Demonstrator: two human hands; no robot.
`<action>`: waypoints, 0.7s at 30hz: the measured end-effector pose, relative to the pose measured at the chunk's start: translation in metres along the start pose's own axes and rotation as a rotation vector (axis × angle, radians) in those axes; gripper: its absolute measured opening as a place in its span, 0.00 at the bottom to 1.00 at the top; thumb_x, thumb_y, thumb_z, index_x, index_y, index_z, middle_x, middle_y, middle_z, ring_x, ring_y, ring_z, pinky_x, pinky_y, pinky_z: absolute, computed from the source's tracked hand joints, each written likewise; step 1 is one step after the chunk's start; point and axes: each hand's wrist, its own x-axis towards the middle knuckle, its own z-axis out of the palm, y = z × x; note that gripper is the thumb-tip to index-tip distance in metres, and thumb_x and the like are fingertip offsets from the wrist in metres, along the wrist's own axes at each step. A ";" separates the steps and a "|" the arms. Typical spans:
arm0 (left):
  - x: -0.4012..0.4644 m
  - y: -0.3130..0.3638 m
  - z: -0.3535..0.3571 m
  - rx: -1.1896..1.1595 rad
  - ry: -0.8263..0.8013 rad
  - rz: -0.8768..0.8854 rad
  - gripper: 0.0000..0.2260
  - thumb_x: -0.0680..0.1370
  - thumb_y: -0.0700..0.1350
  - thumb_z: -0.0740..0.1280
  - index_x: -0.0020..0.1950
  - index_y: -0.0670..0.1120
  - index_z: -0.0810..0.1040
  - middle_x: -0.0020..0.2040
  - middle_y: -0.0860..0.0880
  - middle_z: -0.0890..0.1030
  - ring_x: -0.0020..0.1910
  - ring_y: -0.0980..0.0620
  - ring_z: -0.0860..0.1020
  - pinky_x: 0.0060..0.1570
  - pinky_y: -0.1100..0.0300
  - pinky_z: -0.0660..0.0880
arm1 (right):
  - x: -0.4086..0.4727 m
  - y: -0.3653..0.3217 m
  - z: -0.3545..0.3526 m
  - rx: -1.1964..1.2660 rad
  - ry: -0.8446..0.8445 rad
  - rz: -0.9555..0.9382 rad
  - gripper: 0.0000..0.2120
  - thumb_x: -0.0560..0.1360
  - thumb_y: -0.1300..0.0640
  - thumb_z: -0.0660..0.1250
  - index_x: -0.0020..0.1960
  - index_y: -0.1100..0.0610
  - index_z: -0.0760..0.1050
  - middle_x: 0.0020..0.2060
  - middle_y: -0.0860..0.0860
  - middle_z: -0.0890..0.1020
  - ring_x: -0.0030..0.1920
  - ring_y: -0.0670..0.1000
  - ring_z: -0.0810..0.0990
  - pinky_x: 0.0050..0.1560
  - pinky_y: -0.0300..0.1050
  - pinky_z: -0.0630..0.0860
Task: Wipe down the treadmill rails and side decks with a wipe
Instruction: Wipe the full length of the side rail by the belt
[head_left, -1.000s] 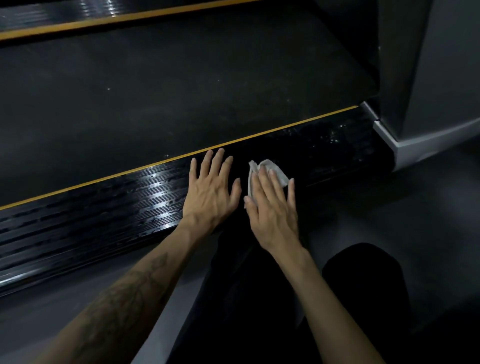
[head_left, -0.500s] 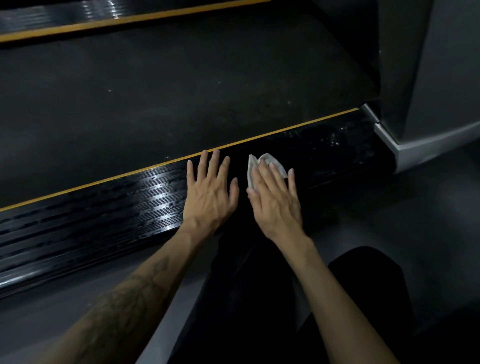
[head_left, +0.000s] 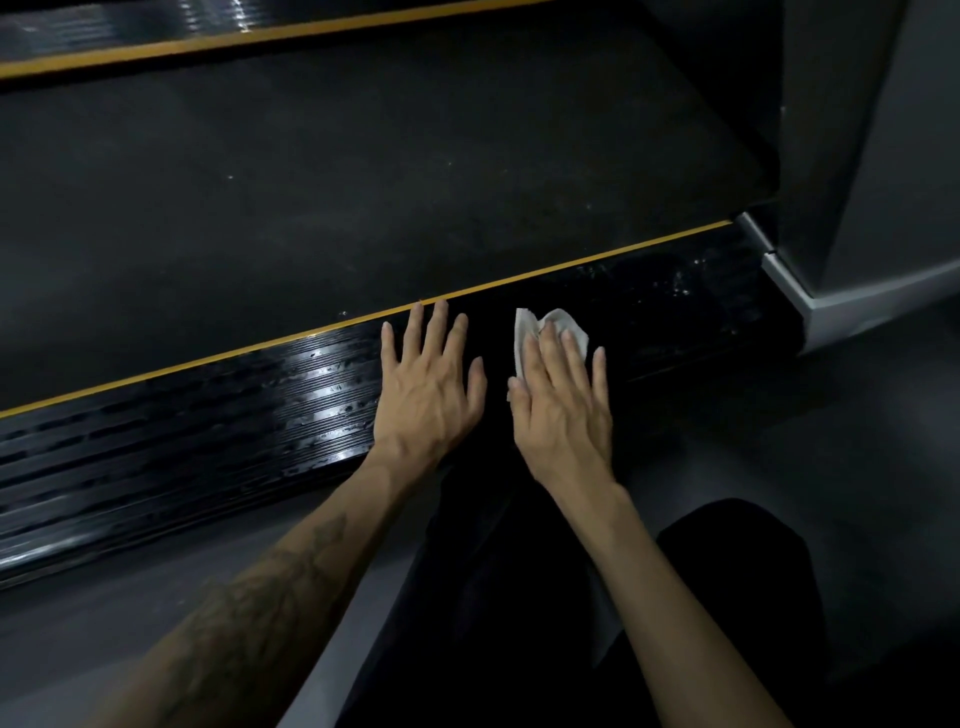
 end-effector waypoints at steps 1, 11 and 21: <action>0.000 0.000 -0.001 -0.001 -0.006 -0.001 0.29 0.82 0.57 0.50 0.80 0.44 0.66 0.82 0.43 0.61 0.83 0.42 0.53 0.79 0.36 0.50 | -0.005 -0.005 0.001 0.002 0.005 0.013 0.30 0.84 0.46 0.46 0.82 0.59 0.60 0.81 0.56 0.60 0.82 0.56 0.56 0.81 0.61 0.49; 0.000 -0.001 0.002 -0.006 0.008 -0.005 0.28 0.83 0.56 0.52 0.79 0.45 0.66 0.82 0.42 0.62 0.83 0.42 0.54 0.79 0.37 0.51 | 0.012 -0.004 -0.001 -0.014 -0.040 -0.006 0.31 0.83 0.46 0.43 0.82 0.57 0.60 0.82 0.55 0.60 0.82 0.55 0.55 0.80 0.62 0.47; 0.000 -0.001 0.001 -0.031 0.010 -0.008 0.28 0.83 0.56 0.52 0.80 0.45 0.66 0.82 0.43 0.62 0.83 0.43 0.53 0.80 0.38 0.50 | 0.027 0.004 -0.001 0.020 -0.077 -0.087 0.30 0.83 0.45 0.45 0.81 0.56 0.63 0.81 0.53 0.62 0.82 0.54 0.56 0.80 0.63 0.45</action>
